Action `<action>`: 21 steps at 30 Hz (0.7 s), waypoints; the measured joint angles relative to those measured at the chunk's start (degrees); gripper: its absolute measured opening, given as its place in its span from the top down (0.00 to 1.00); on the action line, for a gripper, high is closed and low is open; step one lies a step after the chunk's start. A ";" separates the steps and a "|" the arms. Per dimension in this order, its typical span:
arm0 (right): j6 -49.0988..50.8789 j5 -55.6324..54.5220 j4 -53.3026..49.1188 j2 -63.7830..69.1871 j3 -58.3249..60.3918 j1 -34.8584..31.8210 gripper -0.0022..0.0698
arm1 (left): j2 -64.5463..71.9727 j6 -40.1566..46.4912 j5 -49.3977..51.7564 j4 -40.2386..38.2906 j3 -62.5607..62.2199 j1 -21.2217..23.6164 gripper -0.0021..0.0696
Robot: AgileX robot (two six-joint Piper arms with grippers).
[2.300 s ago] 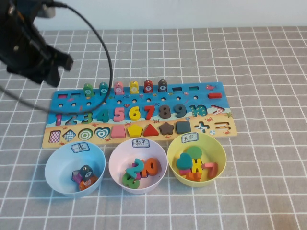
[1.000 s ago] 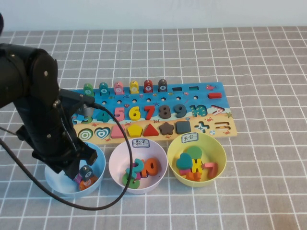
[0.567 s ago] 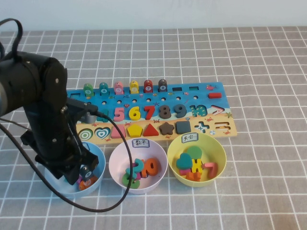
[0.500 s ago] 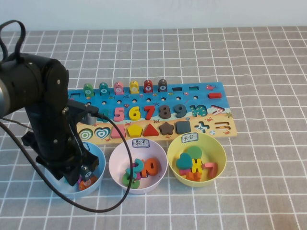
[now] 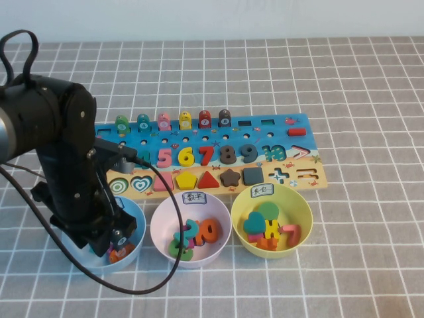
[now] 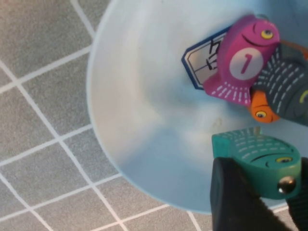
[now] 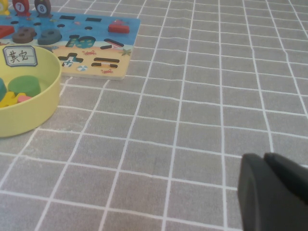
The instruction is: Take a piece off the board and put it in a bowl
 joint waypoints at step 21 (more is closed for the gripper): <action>0.00 0.00 0.00 -0.12 0.00 0.00 0.99 | -9.15 1.98 -0.20 0.71 0.79 0.00 0.47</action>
